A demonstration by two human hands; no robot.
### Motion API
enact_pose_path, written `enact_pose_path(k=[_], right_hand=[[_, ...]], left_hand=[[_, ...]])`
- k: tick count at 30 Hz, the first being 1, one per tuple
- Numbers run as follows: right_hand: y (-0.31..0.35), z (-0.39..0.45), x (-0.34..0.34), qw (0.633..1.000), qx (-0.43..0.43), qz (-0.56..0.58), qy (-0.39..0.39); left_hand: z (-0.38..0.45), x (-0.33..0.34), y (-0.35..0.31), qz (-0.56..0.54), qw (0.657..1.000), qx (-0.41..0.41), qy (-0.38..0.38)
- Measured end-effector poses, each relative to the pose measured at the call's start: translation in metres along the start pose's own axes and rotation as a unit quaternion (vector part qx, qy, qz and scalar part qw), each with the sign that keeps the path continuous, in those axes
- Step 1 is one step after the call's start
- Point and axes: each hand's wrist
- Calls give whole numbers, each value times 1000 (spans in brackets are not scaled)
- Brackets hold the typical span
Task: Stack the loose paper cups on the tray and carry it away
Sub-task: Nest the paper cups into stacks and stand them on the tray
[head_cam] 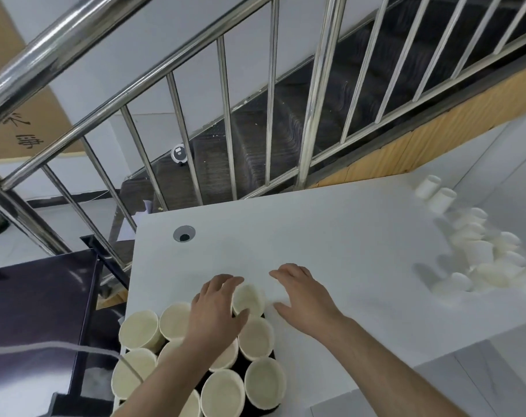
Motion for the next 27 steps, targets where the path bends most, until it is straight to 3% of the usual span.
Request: enact_pose_path(k=[9, 18, 27], right_hand=[[-94, -85, -63, 998, 28, -19, -52], [-211, -166, -102, 993, 92, -25, -76], [-303, -180, -126, 984, 158, -14, -83]], left_hand=[[2, 38, -123, -31, 998, 57, -18], [2, 110, -245, -57, 993, 105, 20], [45, 159, -312, -45, 987, 141, 66]])
Point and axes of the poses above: each hand's wrist, its own z-axis towards the middle knuckle, its own x-axis out of the palm, y = z × x, and after that the axes turned 1 degree about -x, right-handed
